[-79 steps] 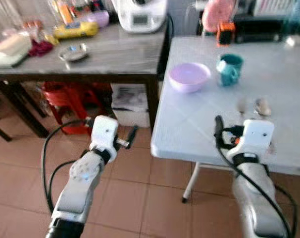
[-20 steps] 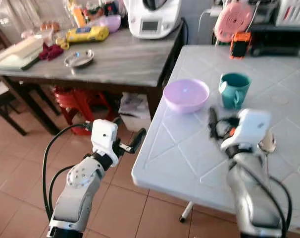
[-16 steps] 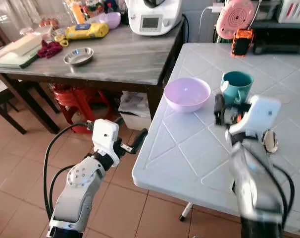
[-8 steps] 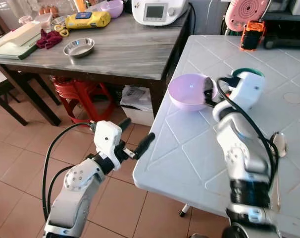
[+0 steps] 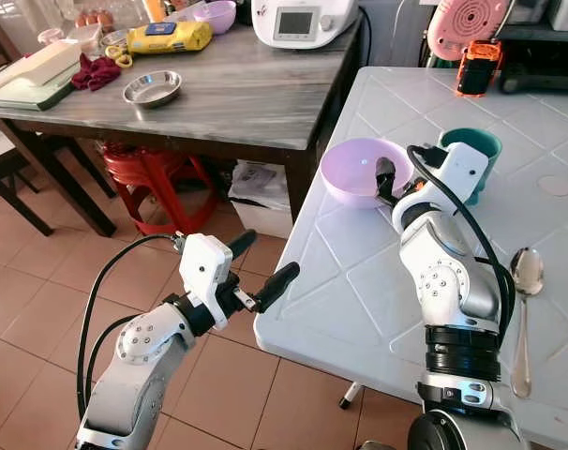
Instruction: Setting the table
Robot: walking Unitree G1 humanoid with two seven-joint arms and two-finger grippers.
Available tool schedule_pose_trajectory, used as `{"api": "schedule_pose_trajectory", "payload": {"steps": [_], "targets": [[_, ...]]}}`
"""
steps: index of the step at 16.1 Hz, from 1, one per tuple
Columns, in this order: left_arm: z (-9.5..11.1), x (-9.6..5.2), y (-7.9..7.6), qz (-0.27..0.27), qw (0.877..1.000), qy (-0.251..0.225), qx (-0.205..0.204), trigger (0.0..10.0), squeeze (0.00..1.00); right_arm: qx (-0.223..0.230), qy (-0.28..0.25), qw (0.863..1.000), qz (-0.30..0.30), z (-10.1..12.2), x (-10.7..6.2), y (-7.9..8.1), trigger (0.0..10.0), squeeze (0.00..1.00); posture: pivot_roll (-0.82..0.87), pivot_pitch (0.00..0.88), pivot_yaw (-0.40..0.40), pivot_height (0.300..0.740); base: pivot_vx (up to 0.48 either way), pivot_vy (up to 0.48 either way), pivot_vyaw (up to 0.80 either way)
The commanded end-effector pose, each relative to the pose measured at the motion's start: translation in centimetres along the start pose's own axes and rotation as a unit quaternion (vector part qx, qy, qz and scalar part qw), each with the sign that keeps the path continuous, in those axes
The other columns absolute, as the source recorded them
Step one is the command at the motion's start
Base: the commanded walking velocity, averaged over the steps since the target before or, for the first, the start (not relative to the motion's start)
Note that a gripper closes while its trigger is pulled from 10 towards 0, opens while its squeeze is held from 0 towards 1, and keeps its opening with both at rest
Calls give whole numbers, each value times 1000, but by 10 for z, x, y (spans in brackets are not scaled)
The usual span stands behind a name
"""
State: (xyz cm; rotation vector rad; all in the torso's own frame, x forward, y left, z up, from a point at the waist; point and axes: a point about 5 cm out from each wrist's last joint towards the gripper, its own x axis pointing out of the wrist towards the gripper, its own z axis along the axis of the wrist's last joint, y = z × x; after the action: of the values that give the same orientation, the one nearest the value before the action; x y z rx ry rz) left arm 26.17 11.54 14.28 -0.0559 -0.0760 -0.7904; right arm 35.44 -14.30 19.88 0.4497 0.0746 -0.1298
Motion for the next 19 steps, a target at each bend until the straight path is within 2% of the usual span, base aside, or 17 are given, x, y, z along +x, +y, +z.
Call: {"api": "schedule_pose_trajectory", "payload": {"steps": [1, 3, 5, 6, 7, 8, 11, 13, 19], "targets": [[1, -4, 2, -2, 1000, 3, 9, 10000, 0, 14, 6, 1000, -6, 1, 0, 1, 10000, 0, -138, 134, 127, 740, 0, 0, 0], [1, -4, 0, -8, 1000, 4, 9, 10000, 0, 31, 17, 999, -24, -1, 4, -8, 10000, 0, -138, 136, 130, 740, 0, 0, 0], [0, -4, -1, -10, 1000, 6, 9, 10000, 0, 53, 19, 998, -29, 2, 6, -10, 10000, 0, -135, 138, 127, 740, 0, 0, 0], [-1, -4, -1, -9, 1000, 8, 10, 10000, 0, 71, 25, 996, -38, 4, 9, -13, 353, 0, -132, 139, 125, 740, 0, 0, 0], [-1, -4, -1, -8, 1000, 10, 11, 10000, 0, 77, 34, 996, -41, 4, 11, -14, 0, 0, -129, 140, 124, 740, 0, 0, 0], [-1, -4, -2, -7, 1000, 10, 11, 10000, 0, 67, 27, 997, -39, 7, 12, -14, 0, 0, -129, 141, 124, 740, 0, 0, 0], [-3, -5, -3, -6, 1000, 13, 10, 10000, 0, 50, 57, 997, -20, 3, 17, -7, 0, 0, -128, 144, 122, 740, 0, 0, 0], [-3, -4, -4, -7, 1000, 14, 10, 10000, 0, 42, 70, 997, -17, -4, 19, -4, 510, 0, -128, 142, 119, 740, 0, 0, 0], [-4, -4, -6, -3, 1000, 16, 12, 10000, 0, 34, 78, 996, -3, -8, 25, 3, 980, 0, -119, 141, 114, 740, 0, 0, 0]]}}
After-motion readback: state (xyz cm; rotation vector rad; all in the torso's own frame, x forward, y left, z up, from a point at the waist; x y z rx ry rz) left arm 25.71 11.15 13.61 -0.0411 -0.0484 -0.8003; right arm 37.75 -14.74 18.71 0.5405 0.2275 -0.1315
